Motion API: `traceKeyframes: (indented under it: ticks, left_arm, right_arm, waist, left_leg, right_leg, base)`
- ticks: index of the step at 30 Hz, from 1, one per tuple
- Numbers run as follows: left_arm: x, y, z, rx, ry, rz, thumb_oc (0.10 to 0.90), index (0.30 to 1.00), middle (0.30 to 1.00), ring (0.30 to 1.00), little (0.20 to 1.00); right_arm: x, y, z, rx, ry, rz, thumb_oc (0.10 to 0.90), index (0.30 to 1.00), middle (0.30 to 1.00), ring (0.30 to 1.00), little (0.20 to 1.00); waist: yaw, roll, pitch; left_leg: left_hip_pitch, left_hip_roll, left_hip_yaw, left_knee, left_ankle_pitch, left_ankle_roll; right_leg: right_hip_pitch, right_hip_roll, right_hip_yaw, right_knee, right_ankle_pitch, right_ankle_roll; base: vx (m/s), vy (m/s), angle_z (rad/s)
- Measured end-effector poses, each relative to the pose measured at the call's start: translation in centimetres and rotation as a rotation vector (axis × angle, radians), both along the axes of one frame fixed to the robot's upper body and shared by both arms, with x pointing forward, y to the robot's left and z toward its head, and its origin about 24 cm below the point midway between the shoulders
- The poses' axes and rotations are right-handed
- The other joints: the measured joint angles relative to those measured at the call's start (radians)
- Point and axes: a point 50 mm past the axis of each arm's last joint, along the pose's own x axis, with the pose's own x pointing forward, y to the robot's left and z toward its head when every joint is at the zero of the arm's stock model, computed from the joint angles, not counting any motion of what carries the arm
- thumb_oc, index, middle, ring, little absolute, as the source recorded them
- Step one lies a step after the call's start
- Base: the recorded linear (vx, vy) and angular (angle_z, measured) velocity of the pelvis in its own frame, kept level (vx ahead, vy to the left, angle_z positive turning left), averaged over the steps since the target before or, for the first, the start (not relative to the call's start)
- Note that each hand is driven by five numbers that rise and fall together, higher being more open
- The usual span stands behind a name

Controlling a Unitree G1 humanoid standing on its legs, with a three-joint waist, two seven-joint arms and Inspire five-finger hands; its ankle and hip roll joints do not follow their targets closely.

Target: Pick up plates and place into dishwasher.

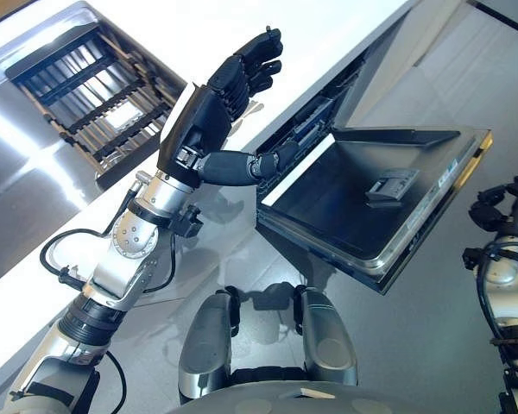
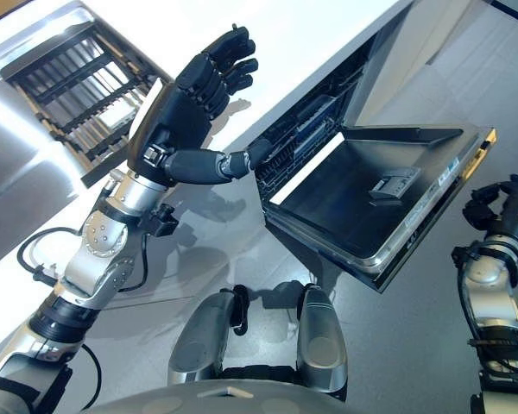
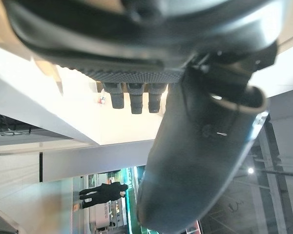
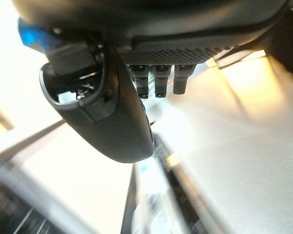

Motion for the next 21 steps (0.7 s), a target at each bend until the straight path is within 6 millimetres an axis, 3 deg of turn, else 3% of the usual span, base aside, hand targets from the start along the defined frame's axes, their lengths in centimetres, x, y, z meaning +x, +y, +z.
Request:
traceKeyframes:
  ticks: [4, 11, 15, 21]
  left_arm:
    - [0.1, 0.2, -0.1, 0.004, 0.005, 0.010, 0.800, 0.900, 0.900, 0.900, 0.900]
    - [0.4, 0.3, 0.2, 0.029, 0.009, 0.011, 0.800, 0.900, 0.900, 0.900, 0.900]
    - [0.8, 0.1, 1.2, 0.056, -0.018, 0.004, 0.800, 0.900, 0.900, 0.900, 0.900]
    - [1.0, -0.2, 2.2, 0.063, -0.048, -0.005, 0.800, 0.900, 0.900, 0.900, 0.900]
  right_arm:
    - [-1.5, -0.8, -3.3, 0.331, -0.049, -0.091, 0.800, 0.900, 0.900, 0.900, 0.900]
    - [-2.1, 2.4, -10.6, 1.002, -0.174, -0.092, 0.800, 0.900, 0.900, 0.900, 0.900]
    - [-1.9, 4.7, -12.8, 1.189, -0.196, -0.040, 0.800, 0.900, 0.900, 0.900, 0.900]
    - [-1.7, 5.9, -14.1, 1.331, -0.193, 0.079, 0.800, 0.900, 0.900, 0.900, 0.900]
  waist:
    - [-0.004, 0.000, -0.001]
    - [0.005, 0.002, -0.003]
    - [0.011, 0.004, -0.004]
    - [0.025, 0.011, -0.009]
  left_leg:
    - [0.026, 0.015, 0.012, -0.017, -0.003, -0.011]
    - [0.020, 0.027, 0.014, 0.004, -0.011, -0.022]
    - [-0.008, 0.028, 0.013, 0.042, -0.022, -0.018]
    - [-0.062, 0.009, -0.004, 0.111, -0.042, -0.012]
  right_leg:
    - [0.015, 0.009, -0.001, -0.014, 0.005, -0.008]
    - [0.004, 0.013, -0.018, 0.007, 0.006, -0.017]
    - [-0.023, 0.003, -0.032, 0.041, 0.001, -0.022]
    - [-0.073, -0.014, -0.033, 0.112, -0.019, -0.021]
  base:
    - [0.03, -0.051, -0.16]
    - [0.00, -0.044, -0.05]
    - [0.00, 0.000, 0.00]
    - [-0.02, -0.013, 0.03]
